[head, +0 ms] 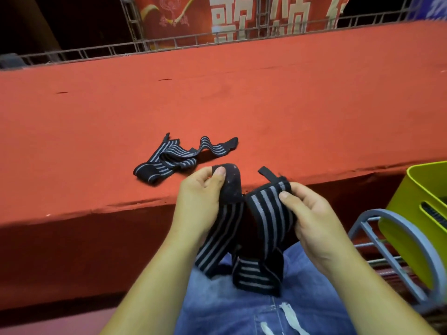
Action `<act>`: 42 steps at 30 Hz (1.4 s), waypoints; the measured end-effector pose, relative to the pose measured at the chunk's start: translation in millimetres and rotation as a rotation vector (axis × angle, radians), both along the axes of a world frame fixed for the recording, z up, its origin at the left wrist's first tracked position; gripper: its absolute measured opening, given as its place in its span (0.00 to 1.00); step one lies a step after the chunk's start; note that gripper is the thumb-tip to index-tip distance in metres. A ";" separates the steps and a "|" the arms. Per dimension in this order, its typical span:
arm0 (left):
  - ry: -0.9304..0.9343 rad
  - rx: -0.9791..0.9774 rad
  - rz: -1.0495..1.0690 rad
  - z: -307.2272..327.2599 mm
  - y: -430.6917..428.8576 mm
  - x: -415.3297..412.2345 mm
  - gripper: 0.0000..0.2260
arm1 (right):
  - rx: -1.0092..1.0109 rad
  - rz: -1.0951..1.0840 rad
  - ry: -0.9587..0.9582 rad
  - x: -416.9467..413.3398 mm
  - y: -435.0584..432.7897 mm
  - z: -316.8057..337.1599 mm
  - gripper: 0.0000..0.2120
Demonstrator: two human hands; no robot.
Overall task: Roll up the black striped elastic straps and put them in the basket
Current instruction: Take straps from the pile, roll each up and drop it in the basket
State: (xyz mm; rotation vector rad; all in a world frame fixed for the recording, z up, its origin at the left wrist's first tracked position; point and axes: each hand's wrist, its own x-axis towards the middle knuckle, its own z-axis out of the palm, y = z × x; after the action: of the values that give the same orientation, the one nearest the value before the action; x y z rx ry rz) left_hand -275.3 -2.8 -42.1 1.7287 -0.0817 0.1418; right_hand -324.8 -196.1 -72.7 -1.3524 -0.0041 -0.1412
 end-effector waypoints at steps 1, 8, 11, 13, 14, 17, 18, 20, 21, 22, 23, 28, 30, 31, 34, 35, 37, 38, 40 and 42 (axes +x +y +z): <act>0.008 -0.037 -0.008 3.0 -5.3 -2.9 0.12 | -0.002 -0.003 -0.025 -1.3 3.6 0.8 0.08; 0.134 -0.313 -0.113 18.9 -18.4 -17.2 0.14 | 0.262 0.050 -0.082 -6.5 19.8 9.6 0.08; 0.189 -0.433 -0.154 25.4 -21.6 -23.5 0.14 | 0.260 0.074 -0.046 -7.6 22.3 10.6 0.08; 0.188 -0.461 -0.178 27.4 -22.2 -25.3 0.14 | 0.180 0.065 -0.014 -8.7 26.9 9.0 0.07; 0.179 -0.469 -0.187 27.6 -22.0 -25.4 0.13 | 0.159 0.054 0.003 -9.2 28.9 7.8 0.07; 0.154 -0.479 -0.186 27.0 -21.1 -24.2 0.13 | 0.117 0.047 0.036 -10.1 32.1 5.5 0.06; 0.152 -0.478 -0.184 27.1 -20.8 -24.2 0.13 | 0.106 0.050 0.041 -10.3 32.1 5.7 0.06; 0.158 -0.481 -0.183 27.4 -20.1 -24.7 0.14 | 0.099 0.048 0.044 -10.1 32.6 7.1 0.06; 0.161 -0.482 -0.187 27.4 -19.8 -25.1 0.14 | 0.103 0.043 0.045 -9.9 33.3 7.3 0.06; 0.164 -0.486 -0.194 27.4 -19.6 -25.9 0.14 | 0.108 0.037 0.045 -9.8 34.0 7.2 0.06; 0.168 -0.489 -0.198 27.2 -19.5 -26.3 0.14 | 0.112 0.031 0.044 -9.8 34.9 6.9 0.06; 0.177 -0.501 -0.197 26.4 -20.2 -26.7 0.14 | 0.141 0.010 0.044 -8.6 39.2 3.6 0.04; 0.178 -0.502 -0.194 25.6 -20.1 -26.3 0.14 | 0.152 0.008 0.041 -7.5 38.9 1.2 0.04; 0.178 -0.500 -0.195 25.4 -20.0 -26.3 0.14 | 0.149 0.009 0.034 -6.9 38.3 0.0 0.04; 0.181 -0.493 -0.203 26.3 -20.1 -27.8 0.14 | 0.134 -0.006 0.019 -5.5 37.4 -2.6 0.03; 0.180 -0.487 -0.209 26.9 -20.7 -28.3 0.14 | 0.128 -0.019 0.019 -5.0 37.5 -3.2 0.02; 0.171 -0.478 -0.227 28.9 -22.4 -28.9 0.14 | 0.117 -0.058 0.017 -3.0 37.6 -4.0 0.02; 0.166 -0.479 -0.238 30.2 -22.7 -29.0 0.14 | 0.120 -0.070 0.020 -1.6 37.3 -4.4 0.04; 0.157 -0.477 -0.259 33.3 -23.0 -29.0 0.14 | 0.138 -0.048 0.027 0.2 37.9 -3.0 0.10; 0.143 -0.462 -0.281 35.6 -22.4 -29.1 0.14 | 0.095 -0.027 0.013 -0.2 37.7 0.4 0.11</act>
State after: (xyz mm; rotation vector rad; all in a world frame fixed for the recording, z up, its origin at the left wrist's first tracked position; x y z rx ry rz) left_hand -304.4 -25.2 -6.5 1.2463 -0.1712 -0.1611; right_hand -325.0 -158.4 -72.3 -1.2591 0.0314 -0.1535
